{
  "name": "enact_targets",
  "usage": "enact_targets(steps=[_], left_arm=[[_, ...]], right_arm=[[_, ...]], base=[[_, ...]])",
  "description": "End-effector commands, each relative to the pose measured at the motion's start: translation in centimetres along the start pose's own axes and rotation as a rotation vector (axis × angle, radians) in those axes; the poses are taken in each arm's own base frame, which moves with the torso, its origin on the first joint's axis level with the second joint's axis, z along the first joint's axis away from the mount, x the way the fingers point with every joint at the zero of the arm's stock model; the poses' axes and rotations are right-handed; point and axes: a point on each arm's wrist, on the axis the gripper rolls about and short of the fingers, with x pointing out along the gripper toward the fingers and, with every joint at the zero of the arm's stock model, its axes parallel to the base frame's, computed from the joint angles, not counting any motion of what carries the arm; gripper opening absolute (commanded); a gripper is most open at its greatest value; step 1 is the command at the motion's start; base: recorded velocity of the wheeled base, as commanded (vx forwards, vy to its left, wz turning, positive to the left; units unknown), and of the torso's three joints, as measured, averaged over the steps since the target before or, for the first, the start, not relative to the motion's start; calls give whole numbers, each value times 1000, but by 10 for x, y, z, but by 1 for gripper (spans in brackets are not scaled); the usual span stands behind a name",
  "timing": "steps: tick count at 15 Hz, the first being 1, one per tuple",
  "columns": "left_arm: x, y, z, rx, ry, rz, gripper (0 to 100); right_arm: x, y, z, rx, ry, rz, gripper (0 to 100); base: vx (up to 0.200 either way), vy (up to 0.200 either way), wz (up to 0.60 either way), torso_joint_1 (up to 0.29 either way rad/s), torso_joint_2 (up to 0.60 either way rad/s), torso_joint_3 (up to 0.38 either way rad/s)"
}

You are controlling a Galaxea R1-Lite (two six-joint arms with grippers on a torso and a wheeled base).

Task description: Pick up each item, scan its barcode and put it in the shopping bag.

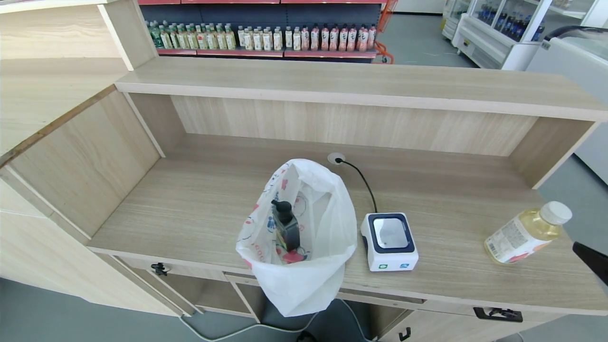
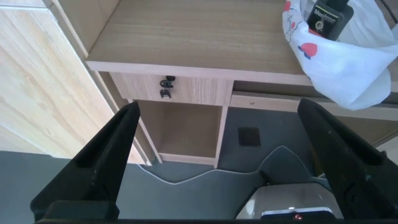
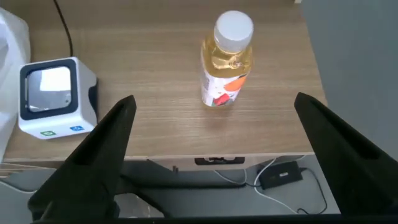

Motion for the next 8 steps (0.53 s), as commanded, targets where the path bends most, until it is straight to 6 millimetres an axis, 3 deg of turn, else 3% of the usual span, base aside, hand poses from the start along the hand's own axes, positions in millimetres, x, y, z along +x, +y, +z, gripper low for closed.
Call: enact_targets(steps=[1, 5, 8], left_arm=[[0, 0, 0, 0, -1, 0, 100], [0, 0, 0, 1, 0, 0, 100], [0, 0, 0, 0, 0, 0, 100]], right_arm=[[7, 0, -9, -2, 61, 6, 100], [-10, 2, -30, -16, 69, 3, 100], [-15, 3, -32, -15, 82, 6, 100]], base=[[0, -200, 0, -2, -2, 7], [0, 0, 0, 0, 0, 0], [-200, -200, 0, -1, 2, 1]])
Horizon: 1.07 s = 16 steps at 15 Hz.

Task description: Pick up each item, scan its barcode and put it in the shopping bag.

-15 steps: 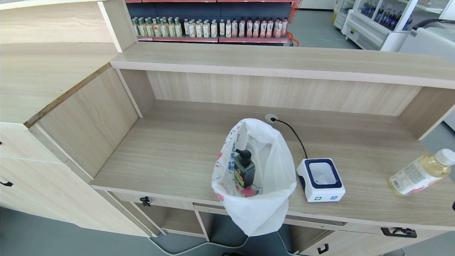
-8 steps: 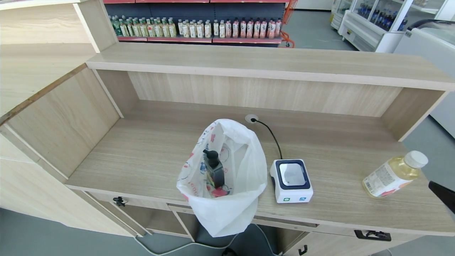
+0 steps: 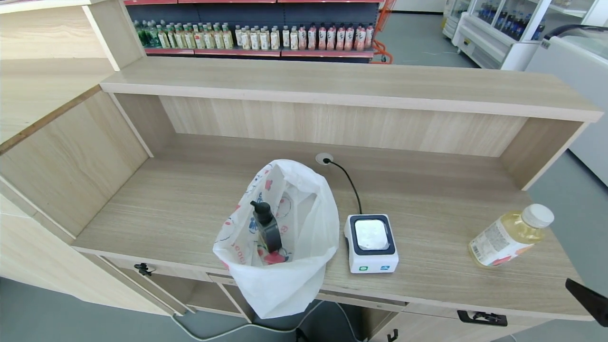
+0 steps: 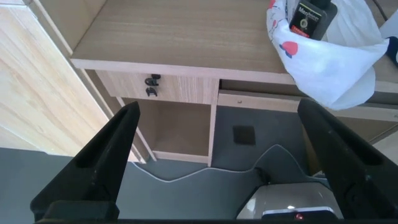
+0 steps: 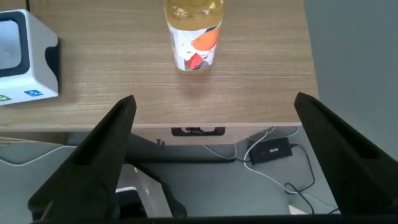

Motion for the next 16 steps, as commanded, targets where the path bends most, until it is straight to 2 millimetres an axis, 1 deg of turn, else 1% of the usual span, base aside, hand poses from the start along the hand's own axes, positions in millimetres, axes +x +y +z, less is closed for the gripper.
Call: enact_targets(steps=[1, 5, 7, 8, 10, 12, 14, 16], left_arm=[[0, 0, 0, -1, 0, -1, 100], [0, 0, 0, -1, 0, -1, 100], [0, 0, 0, -1, 0, -1, 100], [0, 0, 0, 4, 0, -3, 100], [0, 0, 0, 5, 2, -3, 100], [0, 0, 0, 5, 0, -3, 100], [0, 0, 0, 2, 0, -3, 100], [0, 0, 0, 4, 0, -3, 100]], right_arm=[[-3, 0, 1, -2, -19, -1, 100], [0, 0, 0, 2, -2, 0, 100], [6, -1, 3, 10, 19, 4, 100], [14, -1, 12, 24, 23, 15, 100], [24, 0, 21, 45, -2, 62, 100], [40, 1, 28, 38, -43, 112, 100], [45, 3, 28, 36, -44, 173, 100], [47, 12, 27, 41, -43, 254, 100]], base=[[-200, -200, 0, 27, 12, -12], [-200, -200, 0, 0, 1, 2], [0, 0, 0, 0, 0, 0], [0, 0, 0, 0, 0, 0], [0, -200, 0, 10, -3, 2], [0, -200, 0, 2, 2, 2], [0, -200, 0, 17, 10, 0], [0, 0, 0, 0, 0, 0]])
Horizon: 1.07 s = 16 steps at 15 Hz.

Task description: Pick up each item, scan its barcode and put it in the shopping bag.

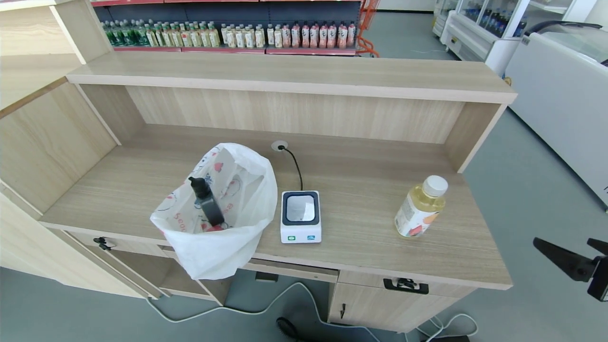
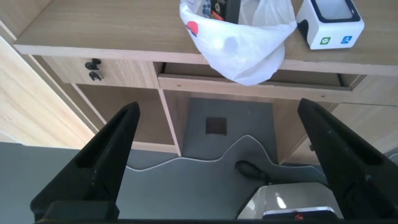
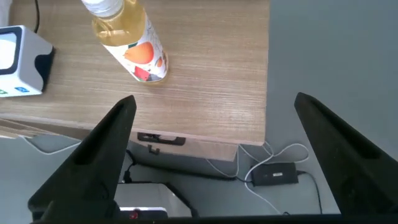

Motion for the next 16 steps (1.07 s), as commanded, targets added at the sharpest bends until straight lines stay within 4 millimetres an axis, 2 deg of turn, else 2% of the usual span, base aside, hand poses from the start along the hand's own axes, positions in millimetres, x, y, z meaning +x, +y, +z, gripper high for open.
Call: enact_targets(steps=[1, 4, 7, 9, 12, 16], left_arm=[[0, 0, 0, -1, 0, 0, 100], [0, 0, 0, 0, 0, 0, 100], [0, 0, 0, 0, 0, 0, 100], [0, 0, 0, -1, 0, 0, 100], [0, 0, 0, -1, 0, 0, 100], [0, 0, 0, 0, 0, 0, 100]], right_arm=[[10, 9, -4, 15, 42, 82, 100], [21, 21, -4, -4, 41, 173, 100], [38, 21, -5, -21, 34, 167, 100], [52, 20, -10, -25, 52, 110, 100], [64, 26, -23, -31, 65, 145, 100], [89, 28, -32, -43, 43, 136, 100]], base=[[0, 0, 0, 0, 0, 0], [0, 0, 0, 0, 0, 0], [0, 0, 0, 0, 0, 0], [0, 0, 0, 0, 0, 0], [0, 0, 0, 0, 0, 0], [0, 0, 0, 0, 0, 0]])
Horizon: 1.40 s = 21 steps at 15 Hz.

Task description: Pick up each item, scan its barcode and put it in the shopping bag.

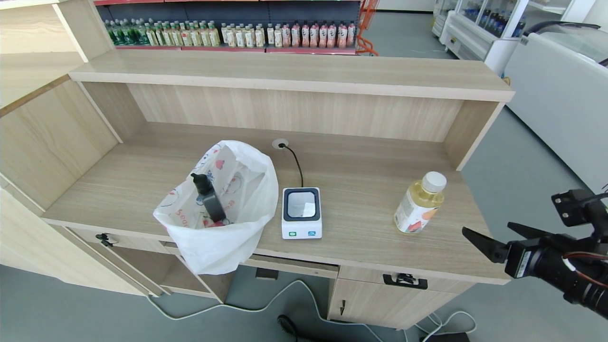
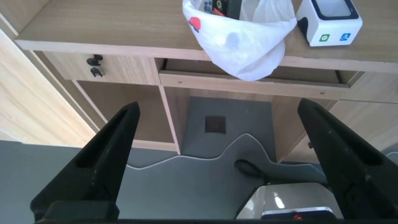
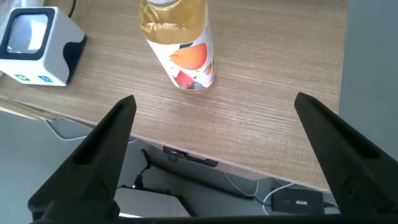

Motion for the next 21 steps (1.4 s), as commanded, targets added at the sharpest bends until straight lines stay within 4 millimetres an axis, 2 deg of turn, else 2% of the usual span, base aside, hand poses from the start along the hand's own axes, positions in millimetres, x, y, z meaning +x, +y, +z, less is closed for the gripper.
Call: enact_targets(steps=[1, 7, 14, 21], left_arm=[[0, 0, 0, 0, -2, 0, 100], [0, 0, 0, 0, 0, 0, 100], [0, 0, 0, 2, 0, 0, 100], [0, 0, 0, 2, 0, 0, 100]], right_arm=[[20, -1, -16, 7, 65, 1, 100], [50, 7, -26, -9, 23, 14, 100], [98, 24, -16, -15, -45, 77, 100], [125, 37, -18, -30, -59, 115, 100]], base=[[0, 0, 0, 0, 0, 0], [0, 0, 0, 0, 0, 0], [0, 0, 0, 0, 0, 0], [0, 0, 0, 0, 0, 0]])
